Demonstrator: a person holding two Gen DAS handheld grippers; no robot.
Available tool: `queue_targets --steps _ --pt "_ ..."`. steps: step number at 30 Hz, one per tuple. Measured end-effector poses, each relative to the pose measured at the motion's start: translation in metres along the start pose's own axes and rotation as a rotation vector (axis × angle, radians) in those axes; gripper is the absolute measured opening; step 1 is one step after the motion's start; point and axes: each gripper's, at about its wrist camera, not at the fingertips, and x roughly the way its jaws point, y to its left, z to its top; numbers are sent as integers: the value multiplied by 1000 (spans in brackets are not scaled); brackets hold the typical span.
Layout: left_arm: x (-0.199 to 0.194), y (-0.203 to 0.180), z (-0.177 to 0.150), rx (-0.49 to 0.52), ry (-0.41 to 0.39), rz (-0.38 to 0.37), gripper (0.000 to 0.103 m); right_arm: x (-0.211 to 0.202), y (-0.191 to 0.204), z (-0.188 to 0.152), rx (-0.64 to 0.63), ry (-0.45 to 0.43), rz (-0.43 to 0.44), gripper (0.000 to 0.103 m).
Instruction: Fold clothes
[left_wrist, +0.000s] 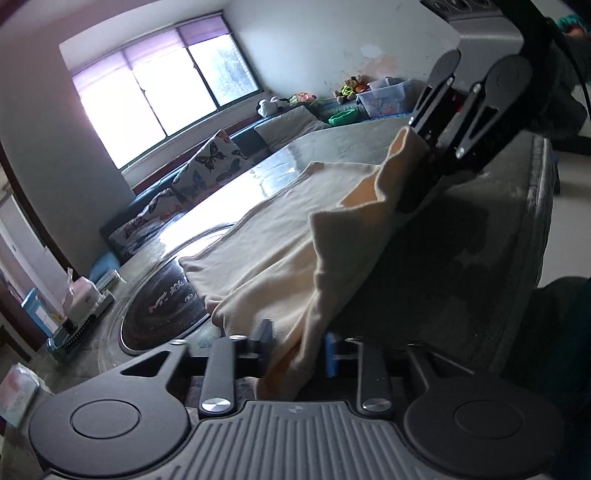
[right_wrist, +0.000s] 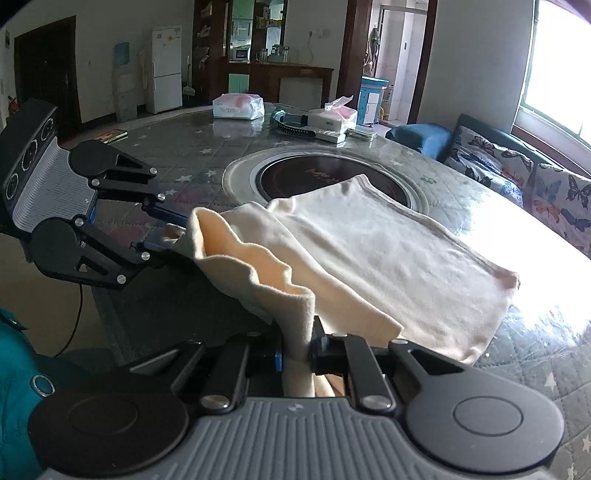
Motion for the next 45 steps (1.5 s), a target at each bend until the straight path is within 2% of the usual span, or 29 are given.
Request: queue_targets --steps 2,5,13,18,23,29,32,38,40,42,45 --pt "-3 0 -1 4 -13 1 10 -1 1 1 3 -8 -5 11" --pt "-12 3 1 -30 -34 -13 7 -5 3 1 6 -26 -12 11" --pt "-64 4 8 -79 -58 -86 6 -44 17 0 -13 -47 40 10" --pt "-69 14 16 -145 -64 -100 7 -79 30 0 -5 -26 120 10" --pt "-73 24 25 -210 -70 -113 7 -81 25 7 23 -13 135 10" --pt "-34 56 48 -264 -77 -92 7 -69 -12 34 86 -10 130 10" --pt "-2 70 58 -268 -57 -80 7 -53 -39 50 114 3 127 10" --pt "80 88 65 -312 38 -56 7 5 -99 71 229 58 130 10" --pt "105 90 63 -329 78 -42 7 30 -112 70 257 66 87 11" --pt "111 94 61 -351 98 -30 10 58 -125 61 318 74 40 14" --pt "119 99 57 -385 127 -13 21 74 -133 44 391 44 -26 25"
